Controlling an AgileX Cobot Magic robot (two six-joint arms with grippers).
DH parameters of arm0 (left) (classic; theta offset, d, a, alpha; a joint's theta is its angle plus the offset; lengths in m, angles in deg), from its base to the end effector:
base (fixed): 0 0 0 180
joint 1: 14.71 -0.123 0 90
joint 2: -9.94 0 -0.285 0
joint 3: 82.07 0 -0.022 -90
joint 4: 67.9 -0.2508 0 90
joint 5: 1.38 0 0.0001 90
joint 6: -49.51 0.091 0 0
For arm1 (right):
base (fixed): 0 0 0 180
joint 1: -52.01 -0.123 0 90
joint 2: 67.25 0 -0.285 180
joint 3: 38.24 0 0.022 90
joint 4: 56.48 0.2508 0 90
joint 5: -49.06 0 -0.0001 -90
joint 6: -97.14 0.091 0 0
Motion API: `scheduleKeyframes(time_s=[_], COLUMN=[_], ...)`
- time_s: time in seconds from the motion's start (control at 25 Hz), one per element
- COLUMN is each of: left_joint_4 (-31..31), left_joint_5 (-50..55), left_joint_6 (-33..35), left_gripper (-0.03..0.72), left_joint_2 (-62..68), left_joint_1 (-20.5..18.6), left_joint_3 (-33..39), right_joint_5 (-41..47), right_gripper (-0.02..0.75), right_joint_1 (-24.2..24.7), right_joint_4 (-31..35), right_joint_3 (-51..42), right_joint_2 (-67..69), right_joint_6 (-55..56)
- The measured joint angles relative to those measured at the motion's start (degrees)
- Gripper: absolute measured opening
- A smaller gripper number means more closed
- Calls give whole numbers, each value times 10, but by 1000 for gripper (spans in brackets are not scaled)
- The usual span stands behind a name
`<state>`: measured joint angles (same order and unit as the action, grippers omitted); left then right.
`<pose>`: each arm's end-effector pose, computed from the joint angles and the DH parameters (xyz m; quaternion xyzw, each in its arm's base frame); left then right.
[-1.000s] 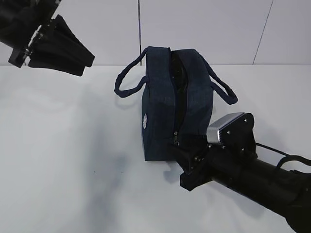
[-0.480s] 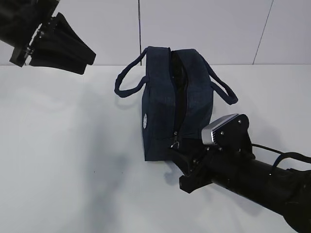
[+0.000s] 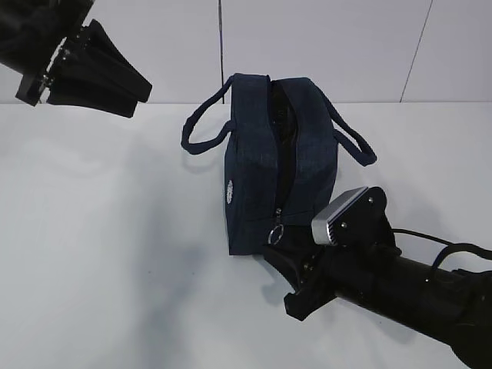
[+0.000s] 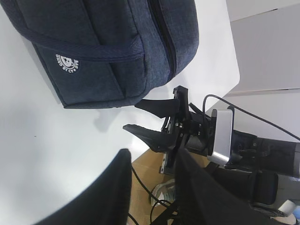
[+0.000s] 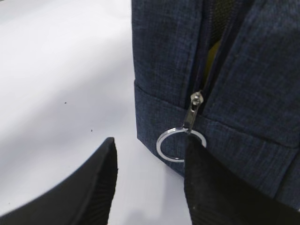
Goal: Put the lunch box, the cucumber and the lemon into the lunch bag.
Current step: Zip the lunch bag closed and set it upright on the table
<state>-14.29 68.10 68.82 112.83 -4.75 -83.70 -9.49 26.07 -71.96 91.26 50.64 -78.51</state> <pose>0.3182 -0.1256 0.3176 0.1053 0.8920 -0.4264 0.1072 0.2501 0.1447 0.1021 -0.2732 0.7734 0.2006 0.5357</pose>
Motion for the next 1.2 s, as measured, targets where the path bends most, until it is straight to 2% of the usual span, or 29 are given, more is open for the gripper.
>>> scheduleKeyframes(time_s=[0.12, 0.28, 0.56, 1.2], left_joint_4=[0, 0, 0, 0], left_joint_5=[0, 0, 0, 0], left_joint_6=[0, 0, 0, 0], left_gripper=[228, 228, 228, 228], left_joint_2=[0, 0, 0, 0], left_joint_1=[0, 0, 0, 0], left_joint_3=[0, 0, 0, 0], right_joint_5=[12, 77, 111, 91], right_gripper=[369, 369, 369, 369], right_joint_1=[0, 0, 0, 0], right_joint_4=[0, 0, 8, 20], right_joint_3=[2, 36, 57, 69], right_joint_2=[0, 0, 0, 39], right_joint_6=[-7, -11, -14, -14])
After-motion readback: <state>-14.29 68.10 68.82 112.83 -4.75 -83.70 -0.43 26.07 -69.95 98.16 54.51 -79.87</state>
